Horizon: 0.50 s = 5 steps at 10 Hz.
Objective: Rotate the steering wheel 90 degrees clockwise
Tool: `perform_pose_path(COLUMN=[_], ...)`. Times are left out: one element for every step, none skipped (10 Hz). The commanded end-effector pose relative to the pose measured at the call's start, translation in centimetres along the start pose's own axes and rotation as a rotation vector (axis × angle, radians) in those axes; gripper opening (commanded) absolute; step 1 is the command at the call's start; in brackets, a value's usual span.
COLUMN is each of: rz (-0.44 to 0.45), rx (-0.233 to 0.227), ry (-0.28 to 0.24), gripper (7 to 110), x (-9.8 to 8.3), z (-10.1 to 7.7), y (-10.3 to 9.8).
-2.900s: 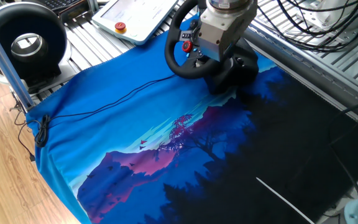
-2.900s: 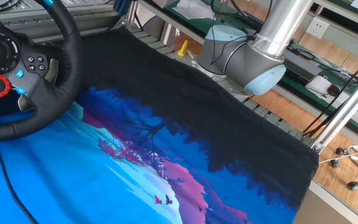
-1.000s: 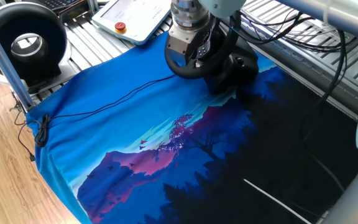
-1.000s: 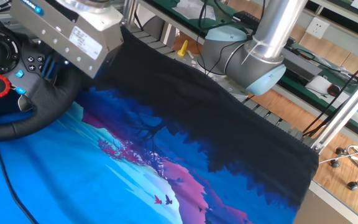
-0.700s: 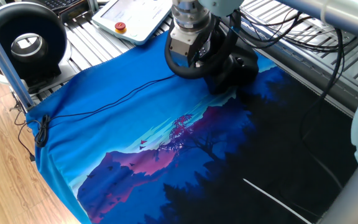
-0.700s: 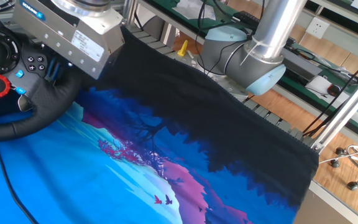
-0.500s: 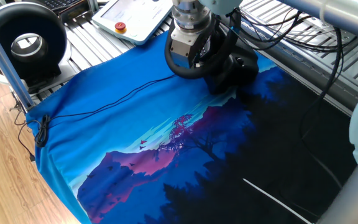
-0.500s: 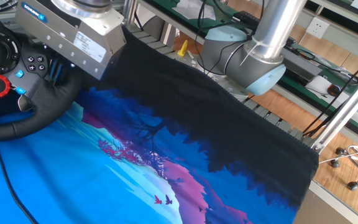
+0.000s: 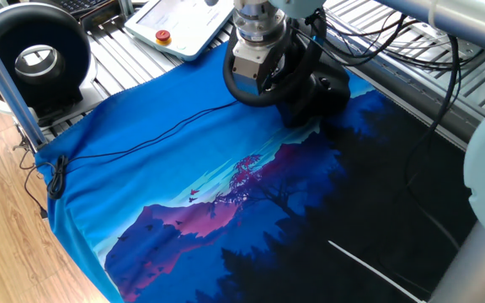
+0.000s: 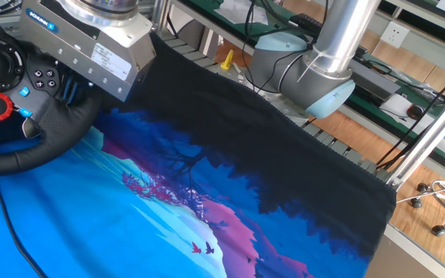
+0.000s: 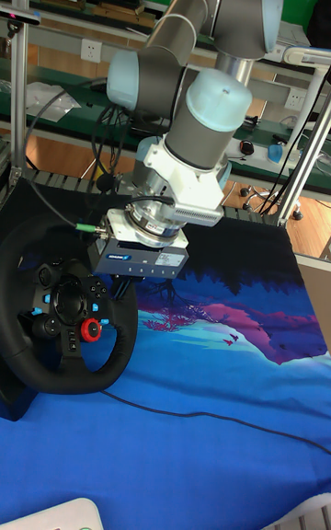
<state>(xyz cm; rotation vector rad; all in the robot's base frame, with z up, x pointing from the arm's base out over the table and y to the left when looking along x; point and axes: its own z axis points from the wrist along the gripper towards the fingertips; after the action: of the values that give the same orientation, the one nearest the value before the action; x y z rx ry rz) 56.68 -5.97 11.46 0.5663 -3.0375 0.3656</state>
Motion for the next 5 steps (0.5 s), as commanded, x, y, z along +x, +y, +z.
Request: perform_pose_path(rz=[0.0,0.0,0.002,0.0,-0.006], rx=[-0.013,-0.013,-0.008,-0.005,0.004], ry=[-0.012,-0.025,-0.051,-0.071,-0.089], gripper=[7,7,7,7,7], x=[-0.5,-0.9,-1.6,-2.1,-2.6], z=[0.3,0.3,0.2,0.0,-0.2], y=[-0.1,-0.2,-0.4,-0.5,-0.6])
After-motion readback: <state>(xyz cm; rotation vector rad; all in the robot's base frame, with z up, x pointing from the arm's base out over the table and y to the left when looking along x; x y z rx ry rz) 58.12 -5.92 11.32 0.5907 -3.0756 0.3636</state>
